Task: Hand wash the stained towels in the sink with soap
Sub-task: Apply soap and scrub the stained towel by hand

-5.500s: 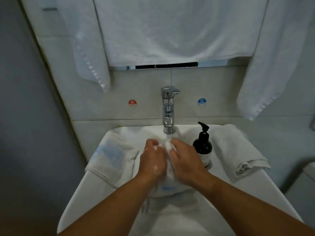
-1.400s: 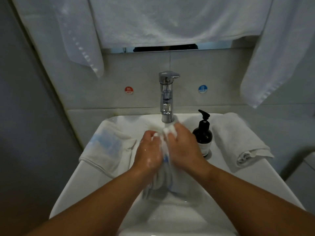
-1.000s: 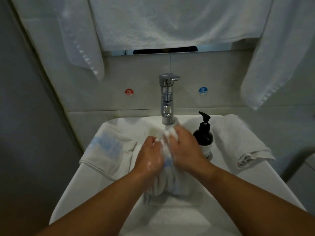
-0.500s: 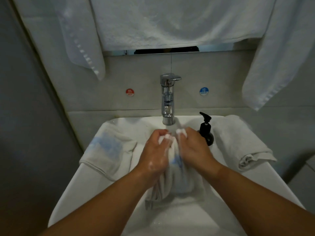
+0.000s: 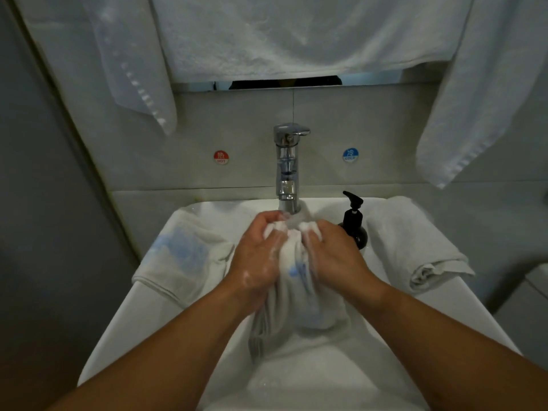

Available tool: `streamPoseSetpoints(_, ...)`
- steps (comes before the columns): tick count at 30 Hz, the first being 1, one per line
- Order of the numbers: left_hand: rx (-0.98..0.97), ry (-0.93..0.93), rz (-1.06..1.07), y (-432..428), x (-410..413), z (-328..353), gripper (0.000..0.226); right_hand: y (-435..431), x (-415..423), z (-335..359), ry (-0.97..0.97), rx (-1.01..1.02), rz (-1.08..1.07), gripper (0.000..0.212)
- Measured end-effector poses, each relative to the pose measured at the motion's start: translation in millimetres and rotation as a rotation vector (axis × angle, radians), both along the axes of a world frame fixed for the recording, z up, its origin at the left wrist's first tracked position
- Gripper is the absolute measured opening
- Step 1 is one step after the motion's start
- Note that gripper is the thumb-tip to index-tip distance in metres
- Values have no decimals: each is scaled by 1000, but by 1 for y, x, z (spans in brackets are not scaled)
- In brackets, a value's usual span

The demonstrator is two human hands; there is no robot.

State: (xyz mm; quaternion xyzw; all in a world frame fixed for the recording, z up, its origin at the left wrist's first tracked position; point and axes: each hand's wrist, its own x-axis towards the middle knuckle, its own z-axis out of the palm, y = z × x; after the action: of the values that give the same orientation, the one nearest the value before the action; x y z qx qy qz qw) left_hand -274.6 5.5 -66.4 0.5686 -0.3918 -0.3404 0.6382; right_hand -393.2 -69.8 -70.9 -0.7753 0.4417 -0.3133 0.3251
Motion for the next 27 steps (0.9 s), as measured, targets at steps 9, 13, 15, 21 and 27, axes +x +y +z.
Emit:
streamPoseSetpoints(9, 78, 57, 181, -7, 42, 0, 11, 5, 3, -1, -376, 543, 146, 26)
streamPoseSetpoints(13, 159, 176, 206, -6, 47, 2, 23, 7, 2, 10, -589, 485, 116, 26)
streamPoseSetpoints(15, 214, 268, 49, -3, 40, 0, 33, 7, 1, 7, -631, 499, 109, 31)
streamPoseSetpoints(21, 253, 194, -202, 3, 19, -5, 32, 4, -7, 13, -720, 544, -18, 31)
streamPoseSetpoints(27, 108, 109, 99, -1, 25, 2, 32, -3, -4, 2, -259, 170, -118, 37)
